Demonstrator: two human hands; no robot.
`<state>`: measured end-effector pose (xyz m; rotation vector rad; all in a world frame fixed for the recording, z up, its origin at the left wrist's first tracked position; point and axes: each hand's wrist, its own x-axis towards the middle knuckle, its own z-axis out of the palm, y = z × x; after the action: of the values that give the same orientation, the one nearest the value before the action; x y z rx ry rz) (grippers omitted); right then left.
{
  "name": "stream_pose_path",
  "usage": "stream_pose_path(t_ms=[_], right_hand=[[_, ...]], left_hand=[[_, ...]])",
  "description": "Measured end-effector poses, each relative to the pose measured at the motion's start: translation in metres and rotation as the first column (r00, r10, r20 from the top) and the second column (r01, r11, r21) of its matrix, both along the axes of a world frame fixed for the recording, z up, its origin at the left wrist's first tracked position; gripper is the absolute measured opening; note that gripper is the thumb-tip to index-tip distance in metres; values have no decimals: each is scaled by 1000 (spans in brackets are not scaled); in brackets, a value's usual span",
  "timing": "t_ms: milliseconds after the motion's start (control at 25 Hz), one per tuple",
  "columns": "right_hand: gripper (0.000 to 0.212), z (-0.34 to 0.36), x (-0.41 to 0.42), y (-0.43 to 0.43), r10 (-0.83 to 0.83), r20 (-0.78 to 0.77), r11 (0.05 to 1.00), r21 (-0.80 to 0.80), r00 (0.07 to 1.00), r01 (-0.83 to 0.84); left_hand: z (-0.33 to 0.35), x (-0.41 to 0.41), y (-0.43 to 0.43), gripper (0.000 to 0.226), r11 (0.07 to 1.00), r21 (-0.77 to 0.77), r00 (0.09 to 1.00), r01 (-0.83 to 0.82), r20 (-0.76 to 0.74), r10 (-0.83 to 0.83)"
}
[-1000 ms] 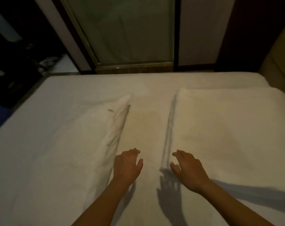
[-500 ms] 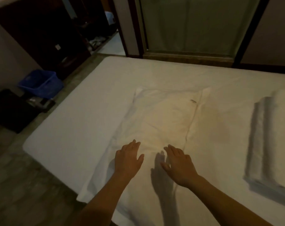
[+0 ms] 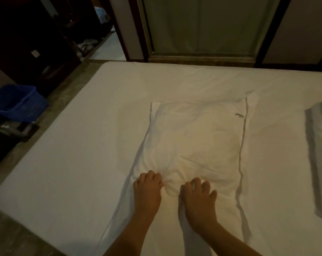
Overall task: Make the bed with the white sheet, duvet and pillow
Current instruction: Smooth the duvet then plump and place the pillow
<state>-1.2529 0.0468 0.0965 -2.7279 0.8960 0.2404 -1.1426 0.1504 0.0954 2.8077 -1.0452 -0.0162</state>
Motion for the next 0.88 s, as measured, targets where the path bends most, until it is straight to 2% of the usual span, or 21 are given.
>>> stream_pose_path(t_ms=[160, 240, 320, 480, 560, 640, 760, 880], right_hand=[[6, -7, 2, -7, 23, 160, 998, -62, 987, -13], [23, -13, 2, -8, 8, 223, 995, -96, 975, 14], [26, -13, 5, -1, -25, 308, 995, -86, 951, 54], [42, 2, 12, 6, 69, 414, 997, -66, 907, -46], [25, 8, 17, 0, 45, 441, 999, -42, 896, -29], [11, 12, 20, -5, -8, 481, 1000, 30, 877, -7], [15, 13, 16, -4, -152, 533, 976, 216, 833, 40], [23, 30, 4, -12, -311, 559, 904, 425, 769, 57]], left_hand=[[-12, -1, -1, 26, 999, -51, 995, 9, 100, -4], [-12, -3, -1, 26, 989, -149, 998, -8, 66, 18], [-4, -5, -4, 24, 975, -211, 998, -66, -18, 64], [2, -12, -11, 20, 942, -319, 980, -102, -197, 39], [2, -18, -14, 19, 920, -384, 980, -72, -201, -8], [7, -25, -21, 17, 904, -421, 977, -79, -214, -14], [9, -37, -30, 19, 874, -478, 978, -87, -208, -17], [34, -54, -48, 25, 826, -525, 936, -206, -351, 10]])
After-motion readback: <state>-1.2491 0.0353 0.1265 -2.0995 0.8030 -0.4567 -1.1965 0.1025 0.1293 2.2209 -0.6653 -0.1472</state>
